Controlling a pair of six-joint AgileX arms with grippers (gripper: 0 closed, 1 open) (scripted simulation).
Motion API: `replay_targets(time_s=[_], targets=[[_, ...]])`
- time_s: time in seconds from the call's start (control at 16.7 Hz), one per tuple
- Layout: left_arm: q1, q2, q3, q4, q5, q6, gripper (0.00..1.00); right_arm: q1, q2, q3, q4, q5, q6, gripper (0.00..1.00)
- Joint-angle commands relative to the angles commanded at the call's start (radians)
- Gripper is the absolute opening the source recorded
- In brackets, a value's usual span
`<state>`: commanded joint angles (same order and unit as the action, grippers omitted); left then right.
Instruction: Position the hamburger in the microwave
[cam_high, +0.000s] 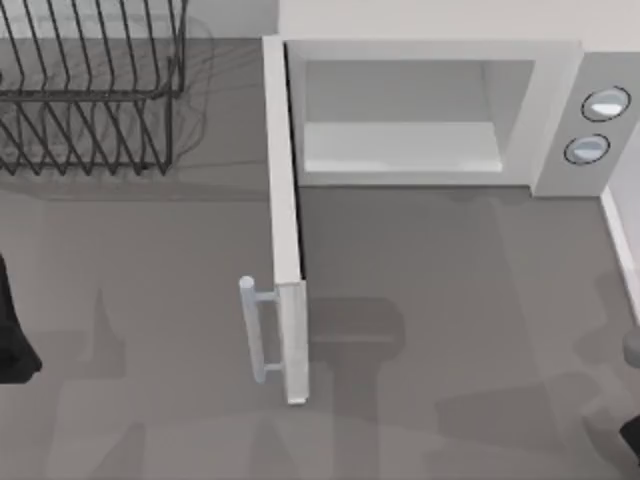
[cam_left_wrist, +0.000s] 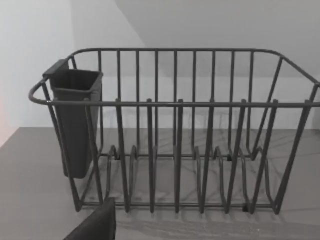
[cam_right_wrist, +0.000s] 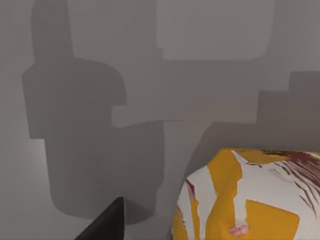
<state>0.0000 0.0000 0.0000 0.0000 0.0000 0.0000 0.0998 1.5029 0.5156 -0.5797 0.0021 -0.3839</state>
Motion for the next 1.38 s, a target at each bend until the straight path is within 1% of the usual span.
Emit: replay_targets(time_s=[0.06, 0.12, 0.24, 0.36, 0.66, 0.84, 1.2, 1.38], targets=[[0.0, 0.0, 0.0, 0.0, 0.0, 0.0, 1.0, 0.0, 0.0, 0.0, 0.0, 0.0, 0.0, 0.0], [0.0, 0.0, 0.0, 0.0, 0.0, 0.0, 1.0, -0.005, -0.075, 0.048, -0.097, -0.014, -0.003, 0.0], [0.0, 0.0, 0.0, 0.0, 0.0, 0.0, 1.0, -0.004, -0.079, 0.062, -0.113, -0.014, -0.005, 0.0], [0.0, 0.0, 0.0, 0.0, 0.0, 0.0, 1.0, -0.005, -0.098, 0.105, -0.171, -0.014, -0.007, 0.0], [0.0, 0.0, 0.0, 0.0, 0.0, 0.0, 1.0, -0.009, -0.186, 0.261, -0.45, -0.014, -0.01, 0.0], [0.0, 0.0, 0.0, 0.0, 0.0, 0.0, 1.0, -0.01, -0.237, 0.335, -0.555, -0.014, -0.011, 0.0], [0.0, 0.0, 0.0, 0.0, 0.0, 0.0, 1.0, -0.008, -0.246, 0.346, -0.57, -0.014, -0.009, 0.0], [0.0, 0.0, 0.0, 0.0, 0.0, 0.0, 1.0, 0.017, -0.204, 0.373, -0.51, 0.011, 0.013, 0.0]])
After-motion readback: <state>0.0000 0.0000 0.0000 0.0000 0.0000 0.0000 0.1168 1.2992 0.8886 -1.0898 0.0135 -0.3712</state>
